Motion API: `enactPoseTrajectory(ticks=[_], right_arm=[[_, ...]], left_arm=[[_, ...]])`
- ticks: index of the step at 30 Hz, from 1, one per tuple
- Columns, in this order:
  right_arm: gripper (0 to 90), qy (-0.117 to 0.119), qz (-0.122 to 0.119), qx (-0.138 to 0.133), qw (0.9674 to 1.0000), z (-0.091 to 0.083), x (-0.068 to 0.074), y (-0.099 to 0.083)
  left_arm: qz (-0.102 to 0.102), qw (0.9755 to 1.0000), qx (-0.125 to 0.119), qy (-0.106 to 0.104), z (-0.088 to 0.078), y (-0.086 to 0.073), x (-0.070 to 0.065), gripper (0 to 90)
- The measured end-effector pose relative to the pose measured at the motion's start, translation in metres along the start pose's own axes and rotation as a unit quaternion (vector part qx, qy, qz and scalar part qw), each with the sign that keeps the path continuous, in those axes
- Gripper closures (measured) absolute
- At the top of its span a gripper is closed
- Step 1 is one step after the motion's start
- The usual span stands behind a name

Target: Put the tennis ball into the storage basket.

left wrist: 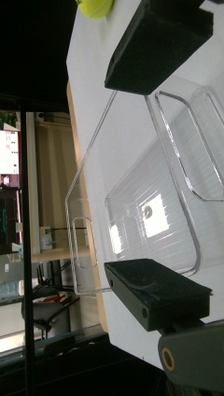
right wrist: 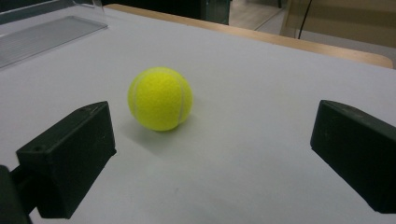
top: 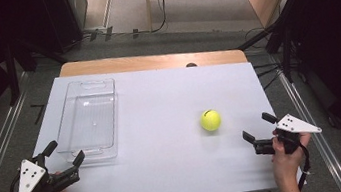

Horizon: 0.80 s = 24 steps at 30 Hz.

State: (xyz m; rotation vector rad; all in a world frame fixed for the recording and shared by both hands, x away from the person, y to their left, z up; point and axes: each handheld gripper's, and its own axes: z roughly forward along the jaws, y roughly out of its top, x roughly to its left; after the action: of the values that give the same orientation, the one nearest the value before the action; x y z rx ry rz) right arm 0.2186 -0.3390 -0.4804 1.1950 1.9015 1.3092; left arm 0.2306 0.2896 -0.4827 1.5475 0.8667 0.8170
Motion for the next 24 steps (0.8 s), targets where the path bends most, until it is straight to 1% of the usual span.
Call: enactPoseTrajectory(ticks=[5, 6, 16, 18, 22, 24], right_arm=[[0.0, 0.007, -0.003, 0.004, 1.0, 0.008, 0.001, 0.009], [0.0, 0.009, -0.005, 0.009, 0.9999, 0.012, 0.001, 0.012], [0.0, 0.017, -0.015, 0.021, 0.9995, 0.024, 0.004, 0.026], [0.0, 0.019, -0.013, 0.025, 0.9994, 0.025, 0.004, 0.028], [0.0, 0.02, -0.016, 0.031, 0.9992, 0.03, 0.004, 0.033], [0.0, 0.027, -0.012, 0.028, 0.9992, 0.031, 0.004, 0.035]], left_arm=[[0.0, 1.0, -0.001, -0.001, 0.0, 0.0, 0.0, 11.3], [0.0, 1.0, 0.0, -0.001, 0.0, 0.0, 0.0, 11.3], [0.0, 1.0, 0.0, -0.001, 0.0, 0.0, 0.0, 11.3], [0.0, 1.0, 0.0, -0.002, 0.0, 0.0, 0.0, 11.3], [-0.001, 1.0, -0.001, -0.002, 0.0, 0.0, 0.0, 11.3], [-0.001, 1.0, -0.001, -0.002, 0.0, 0.0, 0.0, 11.3]])
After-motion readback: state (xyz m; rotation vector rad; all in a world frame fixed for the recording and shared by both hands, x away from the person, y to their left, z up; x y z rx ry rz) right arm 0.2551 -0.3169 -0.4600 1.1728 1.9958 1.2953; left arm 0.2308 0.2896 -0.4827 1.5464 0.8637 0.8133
